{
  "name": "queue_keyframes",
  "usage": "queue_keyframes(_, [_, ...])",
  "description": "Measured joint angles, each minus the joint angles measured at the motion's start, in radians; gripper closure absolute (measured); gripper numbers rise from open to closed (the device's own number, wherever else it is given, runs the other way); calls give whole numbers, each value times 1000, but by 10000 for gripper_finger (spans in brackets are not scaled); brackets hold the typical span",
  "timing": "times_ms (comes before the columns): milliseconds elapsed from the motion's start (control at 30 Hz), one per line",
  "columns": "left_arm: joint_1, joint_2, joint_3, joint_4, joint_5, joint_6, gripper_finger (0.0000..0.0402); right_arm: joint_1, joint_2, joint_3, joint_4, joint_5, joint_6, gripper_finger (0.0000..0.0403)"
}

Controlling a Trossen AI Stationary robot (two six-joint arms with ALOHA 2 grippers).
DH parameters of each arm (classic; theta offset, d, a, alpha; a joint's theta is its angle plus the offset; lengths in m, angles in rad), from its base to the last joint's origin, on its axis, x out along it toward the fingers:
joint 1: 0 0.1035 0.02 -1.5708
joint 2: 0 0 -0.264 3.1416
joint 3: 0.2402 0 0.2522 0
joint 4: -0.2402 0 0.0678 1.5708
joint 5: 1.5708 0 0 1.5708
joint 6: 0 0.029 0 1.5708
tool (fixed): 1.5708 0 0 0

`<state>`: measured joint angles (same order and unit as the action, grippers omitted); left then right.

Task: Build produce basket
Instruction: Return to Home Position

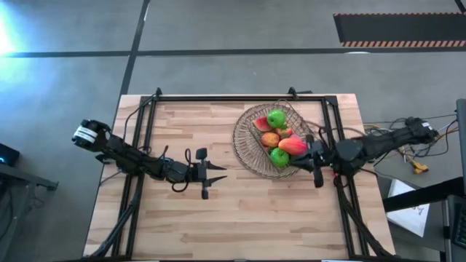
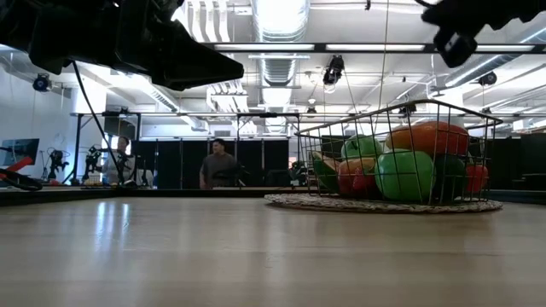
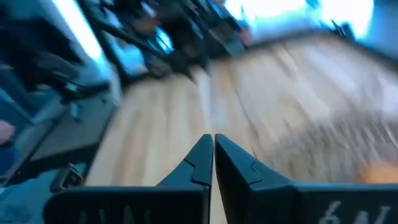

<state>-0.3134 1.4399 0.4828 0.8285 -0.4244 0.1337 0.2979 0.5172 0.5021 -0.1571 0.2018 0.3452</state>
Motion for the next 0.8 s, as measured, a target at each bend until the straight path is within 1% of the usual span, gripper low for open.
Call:
queue_keyframes(100, [0,0,0,1,0,0,300,18,-1,-97,238,-1,-131,394])
queue_keyframes(167, [0,0,0,10,0,0,300,18,1,-143,330,0,-176,394])
queue_keyframes(233, [0,0,0,25,0,0,300,17,-5,-178,378,1,-206,394])
queue_keyframes(300, [0,0,1,28,0,1,300,9,-26,-201,376,-1,-212,394])
queue_keyframes(400, [0,0,1,28,0,1,300,-18,-95,-228,349,0,-207,394])
queue_keyframes(600, [2,0,1,27,0,3,300,-76,-313,-235,178,1,-178,394])
queue_keyframes(733, [12,0,1,27,0,3,300,-76,-438,-235,114,0,-211,394])
queue_keyframes(800, [13,0,1,27,0,2,300,-76,-491,-237,113,1,-235,394])
